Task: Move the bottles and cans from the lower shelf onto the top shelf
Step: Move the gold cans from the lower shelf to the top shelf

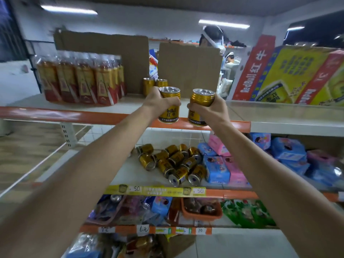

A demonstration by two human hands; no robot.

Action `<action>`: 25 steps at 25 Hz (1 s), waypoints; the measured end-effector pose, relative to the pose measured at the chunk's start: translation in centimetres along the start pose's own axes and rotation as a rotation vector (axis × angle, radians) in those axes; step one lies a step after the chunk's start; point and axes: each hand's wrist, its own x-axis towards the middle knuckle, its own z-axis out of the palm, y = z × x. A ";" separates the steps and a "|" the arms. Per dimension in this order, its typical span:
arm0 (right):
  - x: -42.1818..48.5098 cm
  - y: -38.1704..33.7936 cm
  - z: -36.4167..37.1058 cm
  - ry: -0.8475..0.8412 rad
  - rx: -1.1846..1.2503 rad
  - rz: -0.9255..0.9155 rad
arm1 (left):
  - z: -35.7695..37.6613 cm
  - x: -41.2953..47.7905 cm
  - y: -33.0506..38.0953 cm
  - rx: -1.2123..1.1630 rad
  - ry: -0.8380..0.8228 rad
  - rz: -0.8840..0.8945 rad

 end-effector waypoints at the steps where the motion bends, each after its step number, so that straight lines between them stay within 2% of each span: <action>1: 0.8 0.5 0.2 -0.002 -0.002 0.003 | 0.2 1.0 -0.2 0.001 0.001 0.000; 13: 12.7 5.0 3.0 0.090 -0.080 0.050 | 2.3 15.8 -2.7 -0.059 -0.064 -0.013; 17: 15.1 7.5 3.5 0.036 -0.121 0.088 | 4.1 19.3 -4.6 0.002 -0.066 -0.032; 25: 20.3 9.9 2.3 -0.074 -0.139 0.121 | 7.1 23.8 -5.7 -0.024 -0.001 -0.074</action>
